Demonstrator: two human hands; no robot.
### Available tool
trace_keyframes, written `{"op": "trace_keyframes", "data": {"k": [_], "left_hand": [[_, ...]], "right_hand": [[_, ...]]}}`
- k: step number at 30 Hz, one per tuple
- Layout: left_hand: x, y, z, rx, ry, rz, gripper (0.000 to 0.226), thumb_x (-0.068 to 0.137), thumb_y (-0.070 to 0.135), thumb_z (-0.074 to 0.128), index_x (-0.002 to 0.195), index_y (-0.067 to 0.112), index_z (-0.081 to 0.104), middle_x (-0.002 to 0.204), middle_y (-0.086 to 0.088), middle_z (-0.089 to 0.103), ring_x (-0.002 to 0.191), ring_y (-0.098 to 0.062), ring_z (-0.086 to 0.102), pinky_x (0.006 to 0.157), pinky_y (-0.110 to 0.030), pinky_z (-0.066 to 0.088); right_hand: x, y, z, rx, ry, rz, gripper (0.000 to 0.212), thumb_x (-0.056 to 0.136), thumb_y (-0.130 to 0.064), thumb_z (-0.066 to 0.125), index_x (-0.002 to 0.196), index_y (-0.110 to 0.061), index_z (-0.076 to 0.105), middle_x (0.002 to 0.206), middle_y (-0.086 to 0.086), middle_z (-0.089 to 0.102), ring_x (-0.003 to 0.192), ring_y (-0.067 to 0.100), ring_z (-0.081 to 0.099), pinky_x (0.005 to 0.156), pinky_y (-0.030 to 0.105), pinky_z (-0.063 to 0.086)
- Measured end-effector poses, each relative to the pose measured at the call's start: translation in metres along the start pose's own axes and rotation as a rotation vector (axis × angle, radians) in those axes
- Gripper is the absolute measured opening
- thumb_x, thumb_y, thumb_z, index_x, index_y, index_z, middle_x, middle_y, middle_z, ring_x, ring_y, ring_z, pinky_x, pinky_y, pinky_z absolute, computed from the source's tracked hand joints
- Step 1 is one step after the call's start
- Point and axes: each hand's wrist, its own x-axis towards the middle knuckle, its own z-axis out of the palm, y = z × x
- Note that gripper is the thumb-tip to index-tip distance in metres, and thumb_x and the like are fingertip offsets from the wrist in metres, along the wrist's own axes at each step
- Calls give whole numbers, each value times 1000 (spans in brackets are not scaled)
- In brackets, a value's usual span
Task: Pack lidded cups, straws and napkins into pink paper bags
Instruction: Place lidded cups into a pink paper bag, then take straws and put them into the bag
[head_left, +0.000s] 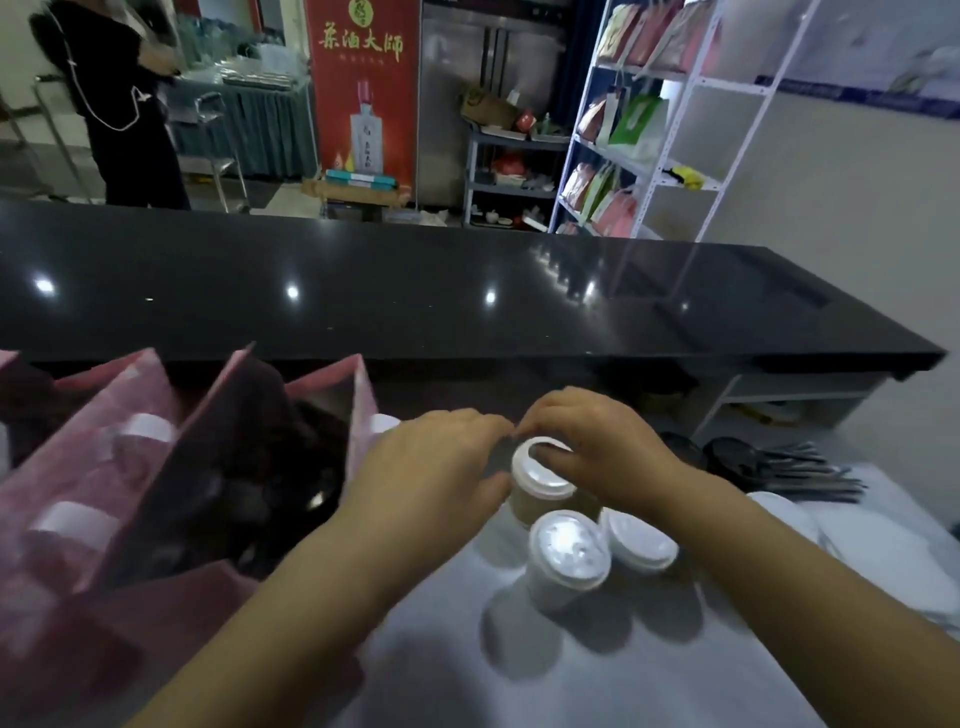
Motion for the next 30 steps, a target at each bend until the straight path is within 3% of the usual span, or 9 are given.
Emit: {"op": "trace_keyframes", "data": {"k": [6,12,15,18,21,25,30], "left_hand": [[73,96,99,-21,-99,12,36,85,46,51,119,35,56,115,13,62,103,-10,55,77,-26,43],[128,153,171,-31,-168,-45,26,84,40,51,104,27,62,103,6,65,97,-16,57,76,-34,47],[149,169,195,-40,-181,-87,25,84,39,52,103,28,63,102,8,65,95,-15,57,74,-33,48],[167,180,212,-37,-197,-92,24,85,37,52,104,29,63,99,8,64,94,-15,56,72,-32,48],[183,184,222,-5,-207,-105,23,86,36,51,105,31,62,98,9,63,94,-14,55,66,-27,41],[200,186,230,24,-202,-125,24,88,38,50,108,31,61,103,11,63,99,-12,54,69,-26,39],[217,189,239,30,-201,-137,29,89,39,50,114,30,59,107,11,63,103,-11,53,73,-25,41]], "right_hand": [[-94,153,-15,-32,-20,261,16,85,-19,65,99,-22,72,98,-6,68,90,13,59,75,19,41],[-159,298,-29,-36,120,646,15,88,-18,59,96,-20,72,98,-2,68,91,19,60,69,27,41],[-178,358,-27,-95,66,800,18,88,-15,56,95,-20,71,101,1,70,90,24,61,67,29,44],[-187,399,-13,-136,-93,838,21,88,-12,53,96,-19,71,102,4,70,91,27,62,68,29,45],[-181,422,2,-150,-147,834,20,87,-13,56,99,-19,71,103,7,68,93,29,62,73,32,48],[-175,445,17,-274,-224,684,20,87,-15,58,104,-18,67,108,5,61,102,24,55,76,31,45],[-171,466,20,-314,-230,545,16,86,-21,60,99,-20,69,101,0,64,96,19,52,72,28,39]]}}
